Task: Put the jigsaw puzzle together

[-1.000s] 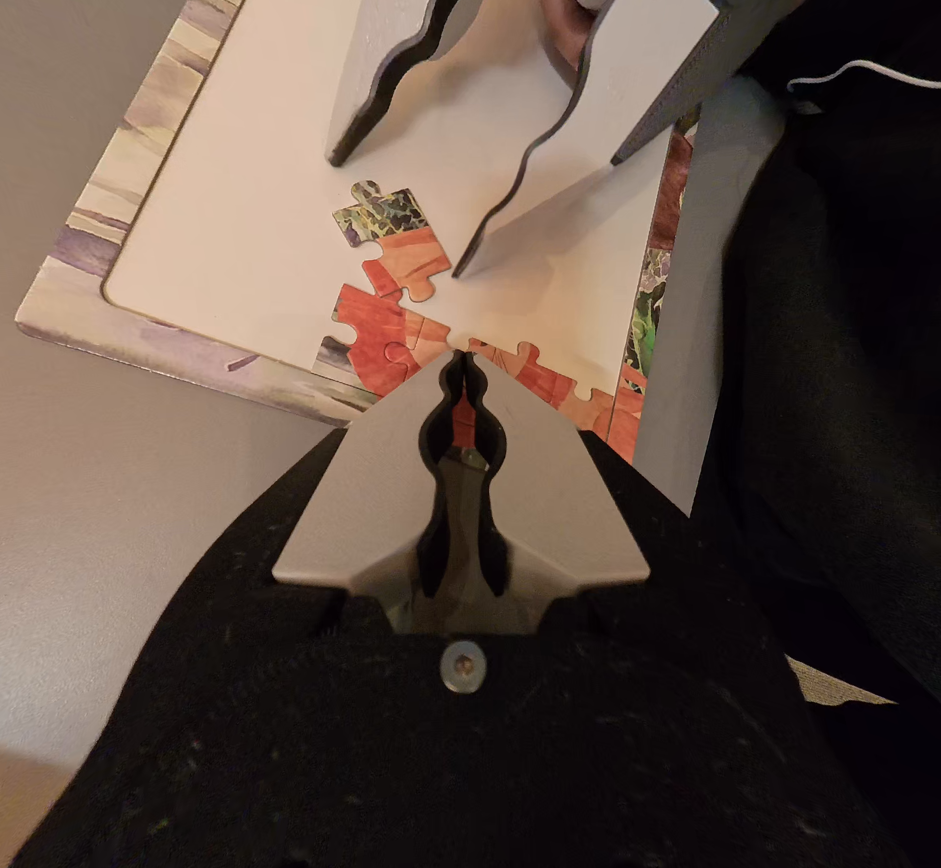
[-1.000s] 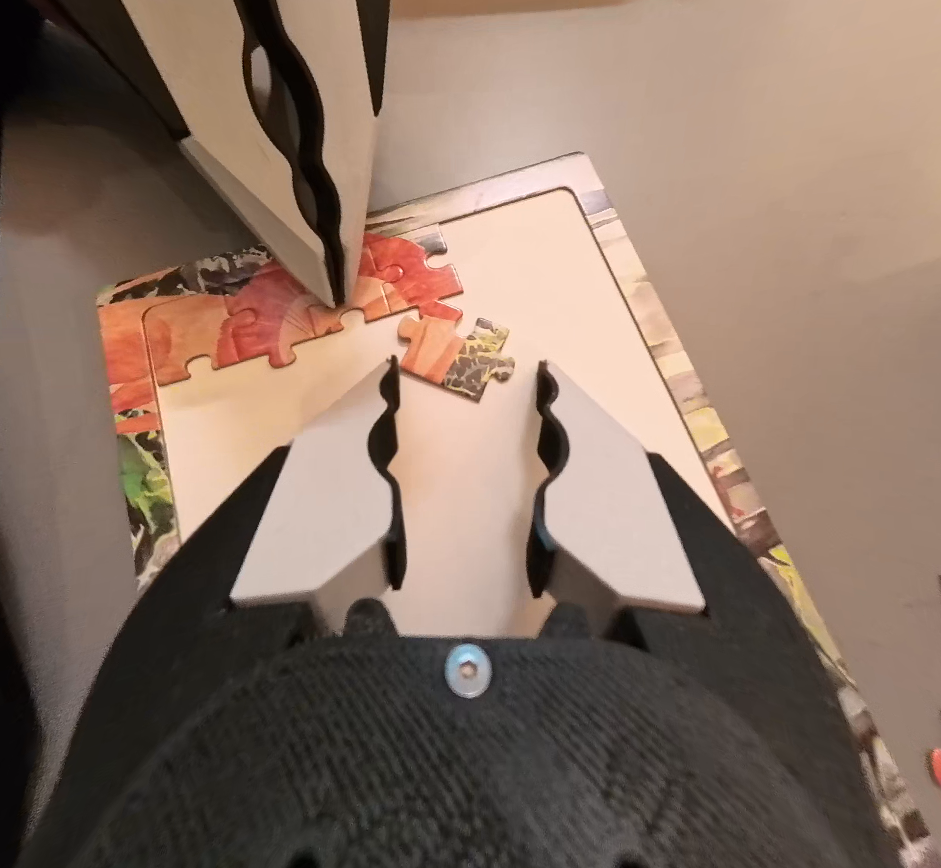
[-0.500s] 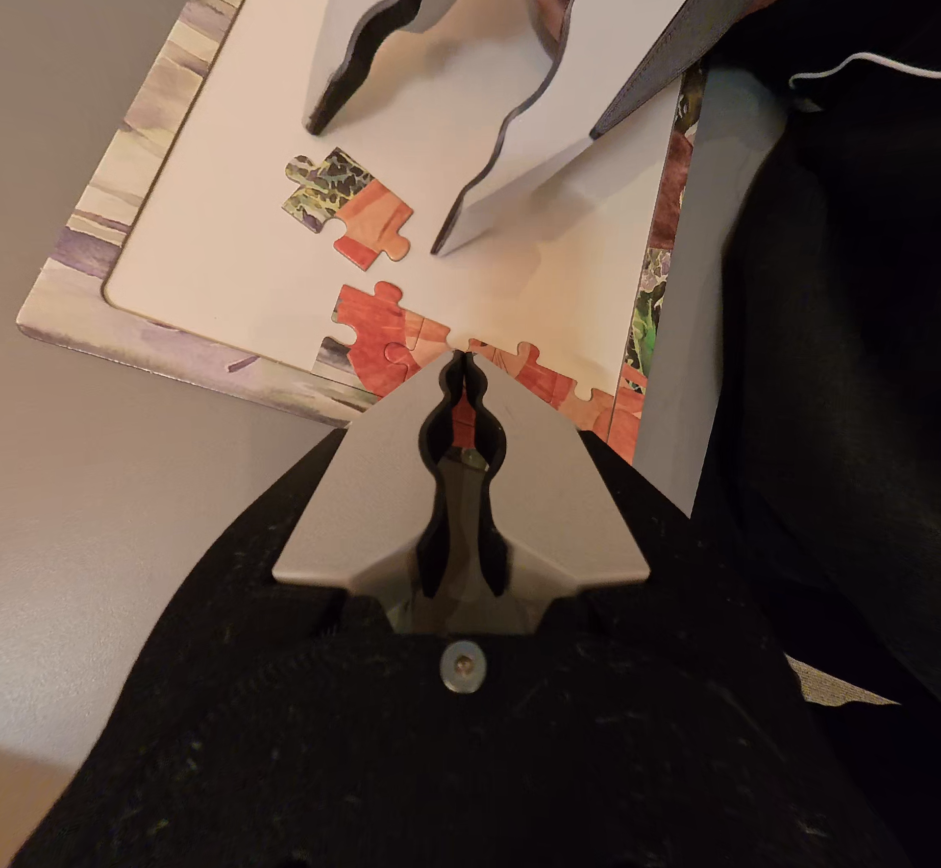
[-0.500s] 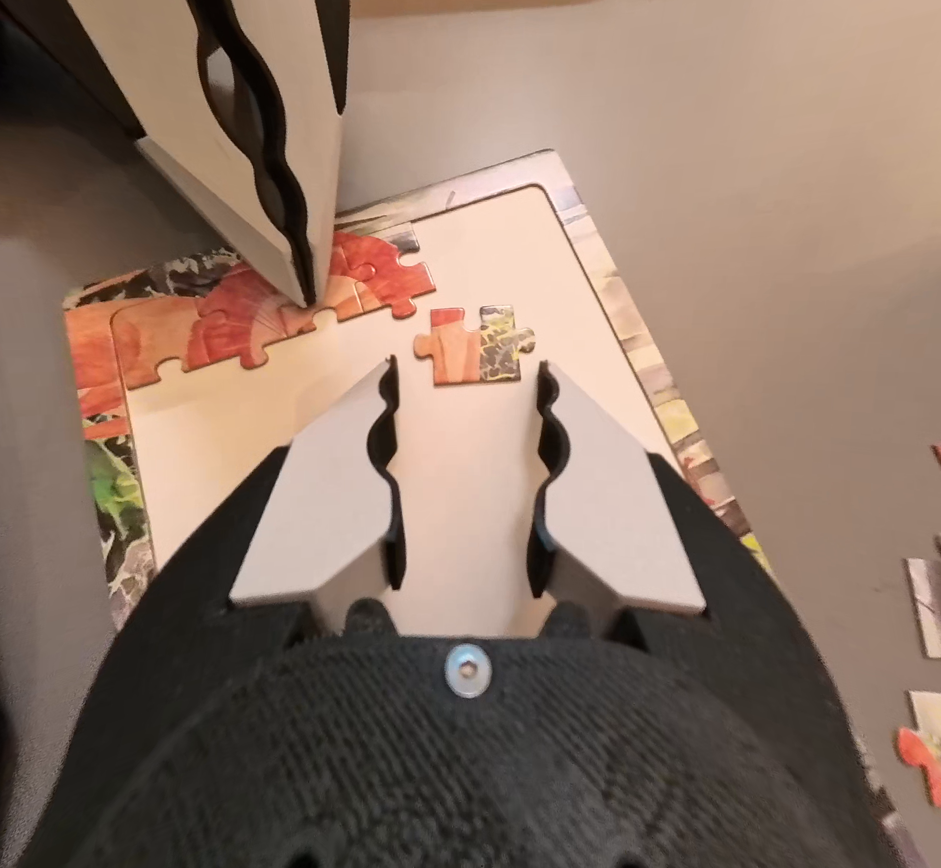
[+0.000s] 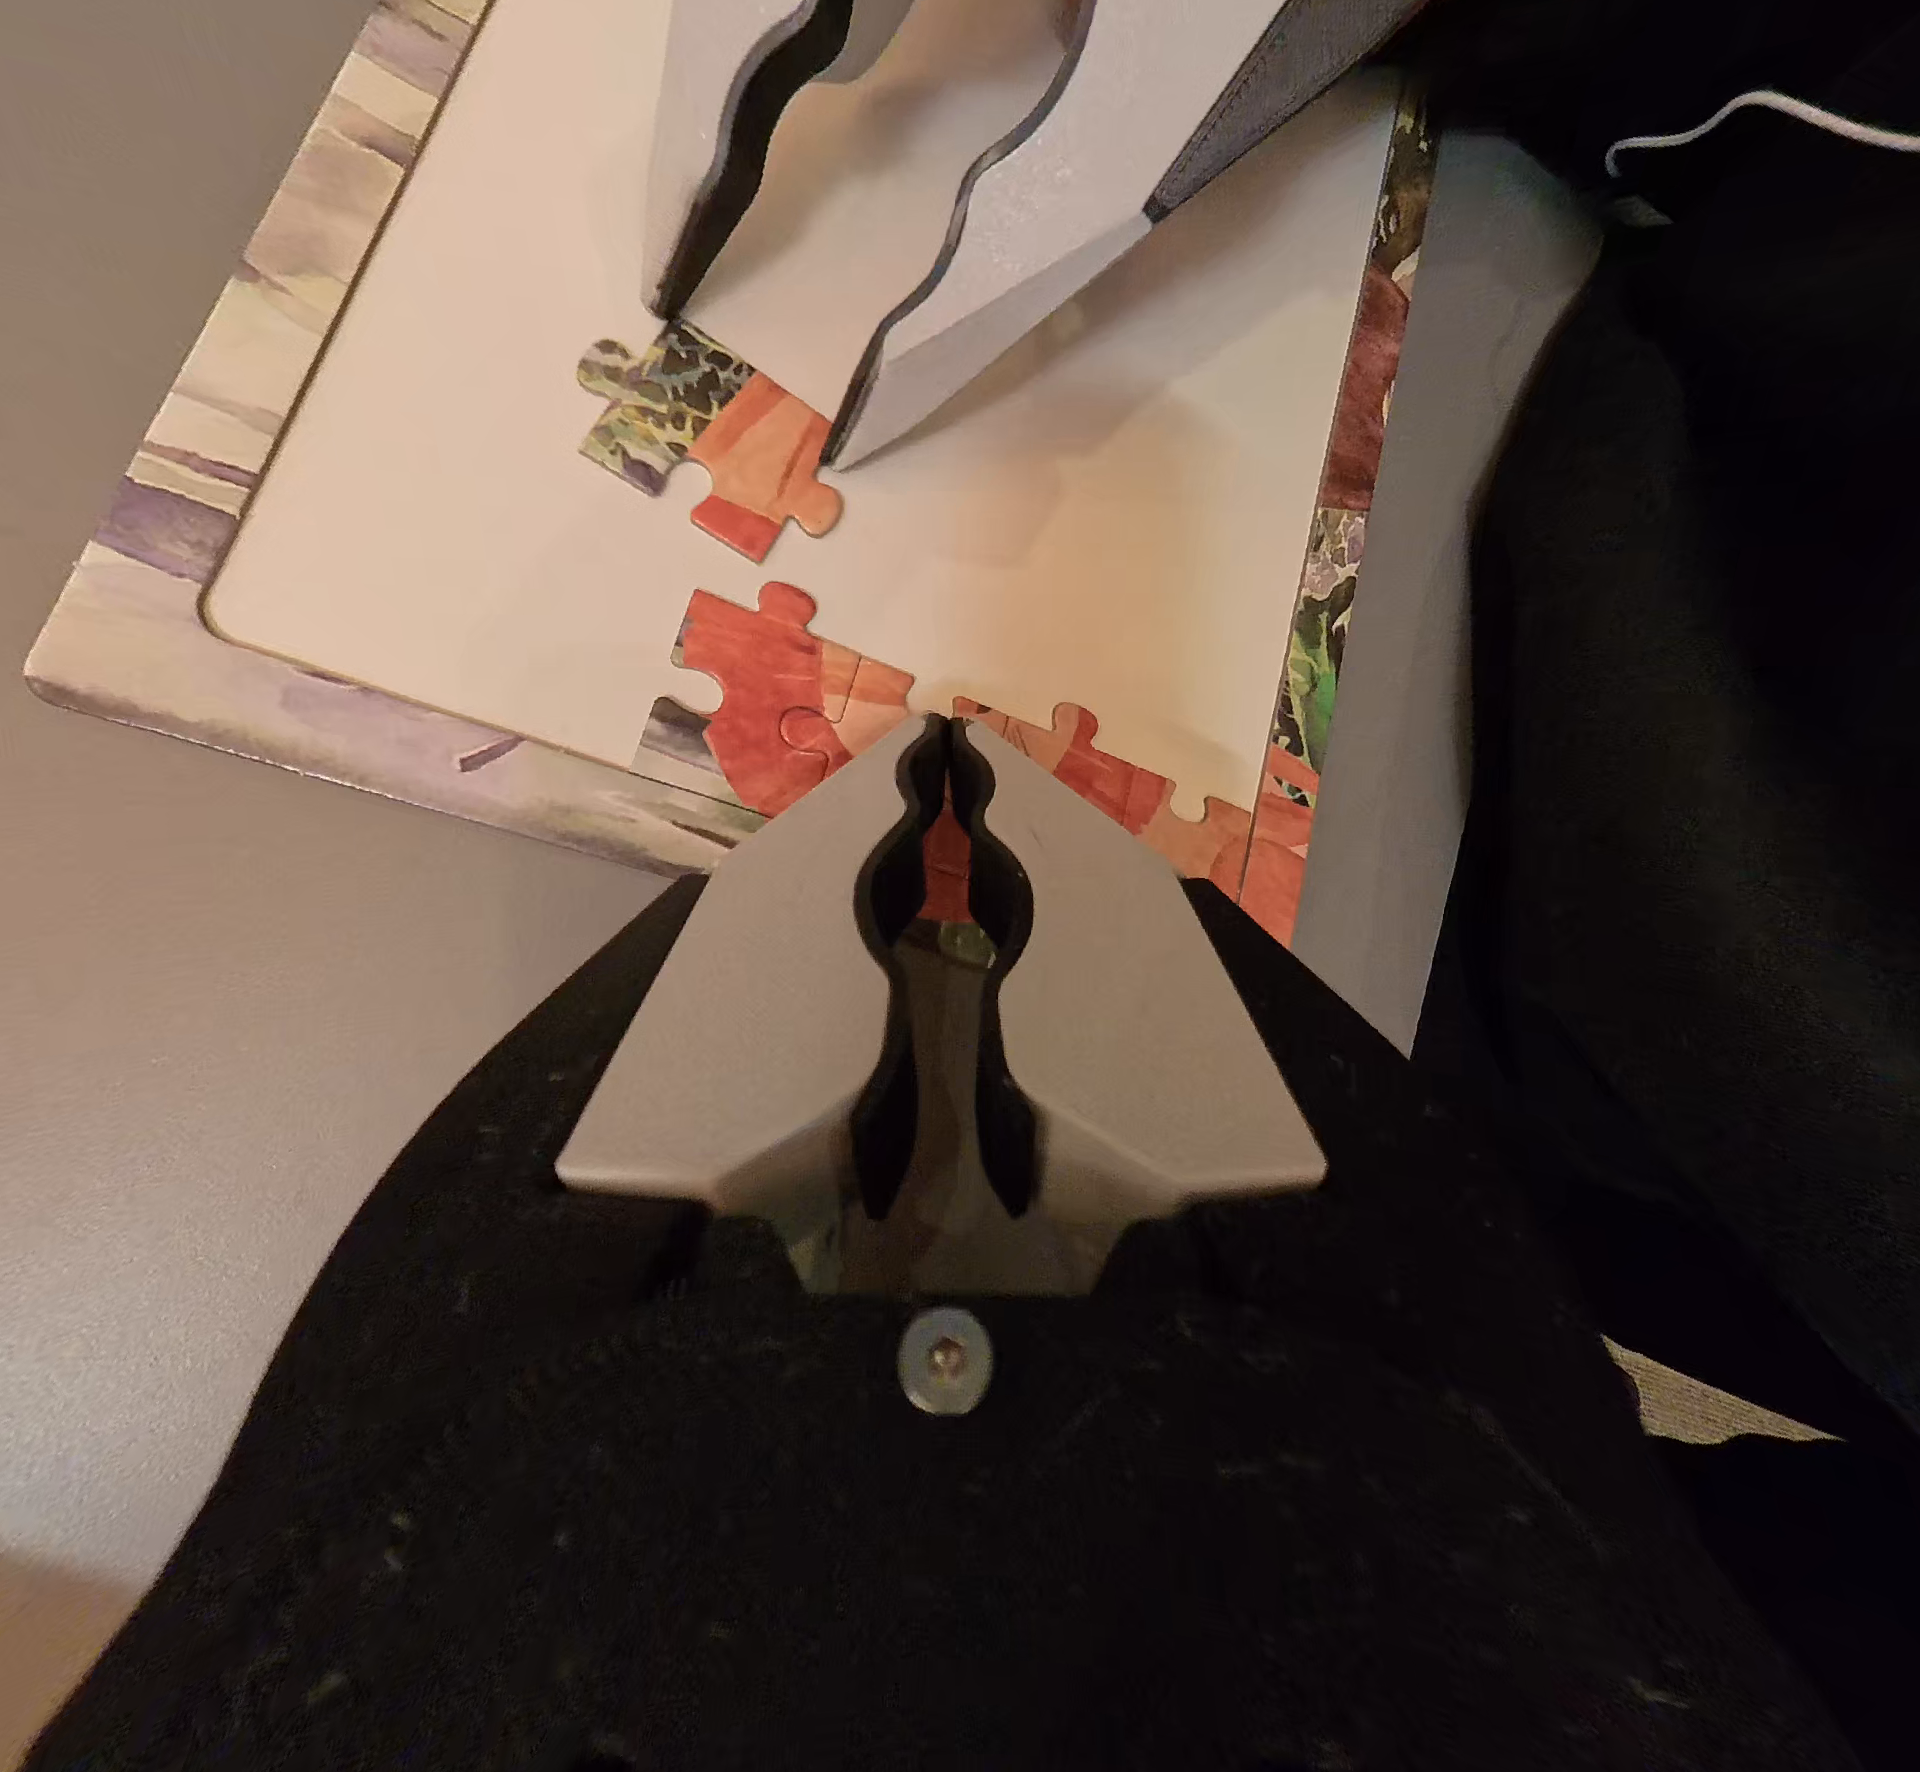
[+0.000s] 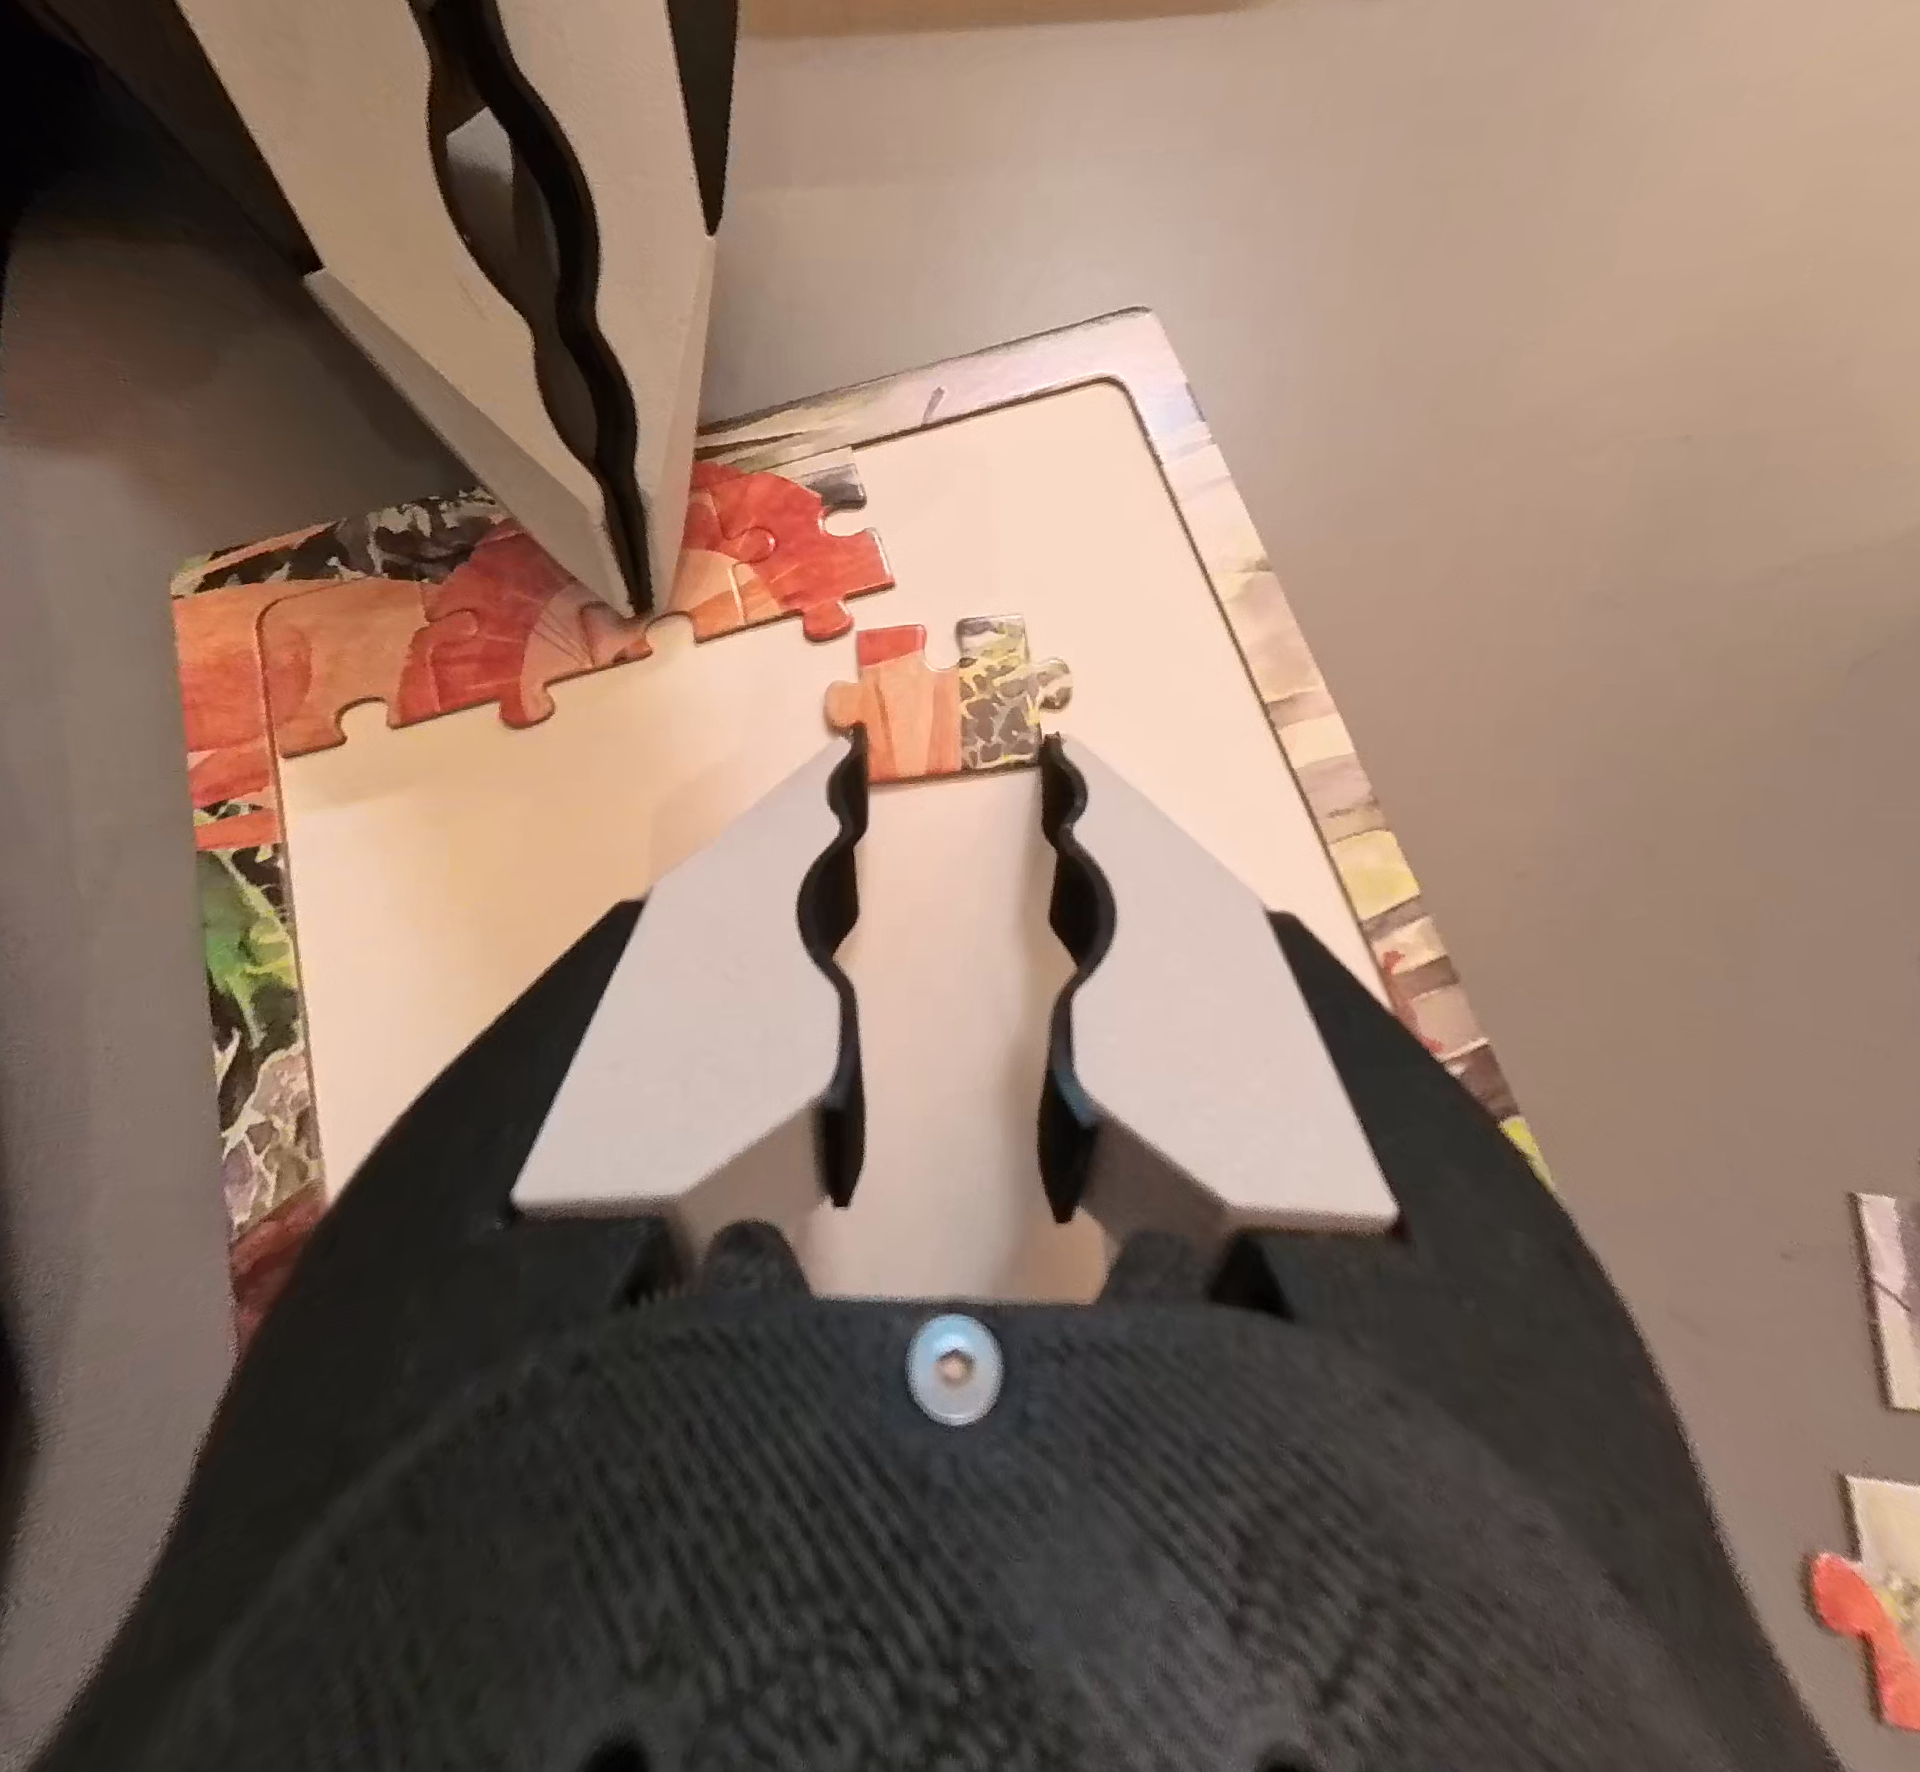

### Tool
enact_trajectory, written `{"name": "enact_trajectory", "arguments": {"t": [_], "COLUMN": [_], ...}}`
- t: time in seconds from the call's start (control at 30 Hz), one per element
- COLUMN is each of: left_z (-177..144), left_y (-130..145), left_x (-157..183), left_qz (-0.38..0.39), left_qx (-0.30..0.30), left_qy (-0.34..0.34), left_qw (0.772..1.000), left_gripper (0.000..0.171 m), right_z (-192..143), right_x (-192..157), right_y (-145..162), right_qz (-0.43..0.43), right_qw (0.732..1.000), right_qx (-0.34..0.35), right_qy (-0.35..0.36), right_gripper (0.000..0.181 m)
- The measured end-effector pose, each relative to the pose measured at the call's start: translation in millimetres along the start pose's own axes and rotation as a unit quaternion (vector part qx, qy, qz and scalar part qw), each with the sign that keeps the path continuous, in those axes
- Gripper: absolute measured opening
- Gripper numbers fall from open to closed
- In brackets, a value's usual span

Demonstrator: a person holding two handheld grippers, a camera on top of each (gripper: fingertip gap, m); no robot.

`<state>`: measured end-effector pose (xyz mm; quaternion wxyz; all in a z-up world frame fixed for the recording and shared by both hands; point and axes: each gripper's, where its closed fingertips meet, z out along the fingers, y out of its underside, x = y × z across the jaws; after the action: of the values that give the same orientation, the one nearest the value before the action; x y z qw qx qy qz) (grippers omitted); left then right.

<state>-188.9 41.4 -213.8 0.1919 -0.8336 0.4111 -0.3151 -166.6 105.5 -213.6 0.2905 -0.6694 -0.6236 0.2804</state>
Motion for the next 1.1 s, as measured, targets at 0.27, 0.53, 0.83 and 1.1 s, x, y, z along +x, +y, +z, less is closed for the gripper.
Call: {"name": "enact_trajectory", "arguments": {"t": [0.27, 0.53, 0.83, 1.1], "left_z": [0, 0, 0, 0], "left_y": [0, 0, -1, -1], "left_x": [0, 0, -1, -1], "left_qz": [0.0, 0.0, 0.0, 0.001], "left_qx": [0.0, 0.001, 0.001, 0.001], "left_qy": [0.0, 0.0, 0.0, 0.0], "left_qw": [1.0, 1.0, 1.0, 1.0], "left_gripper": [0.0, 0.0, 0.0, 0.0], "right_z": [0, 3, 4, 3], "right_x": [-20, -22, -18, -20], "right_y": [-5, -3, -4, -3], "right_qz": [-0.031, -0.064, -0.079, -0.079], "right_qw": [0.998, 0.997, 0.996, 0.996], "right_qx": [0.012, -0.003, -0.004, -0.005], "right_qy": [-0.044, -0.049, -0.038, -0.047], "right_gripper": [0.031, 0.031, 0.032, 0.031]}}
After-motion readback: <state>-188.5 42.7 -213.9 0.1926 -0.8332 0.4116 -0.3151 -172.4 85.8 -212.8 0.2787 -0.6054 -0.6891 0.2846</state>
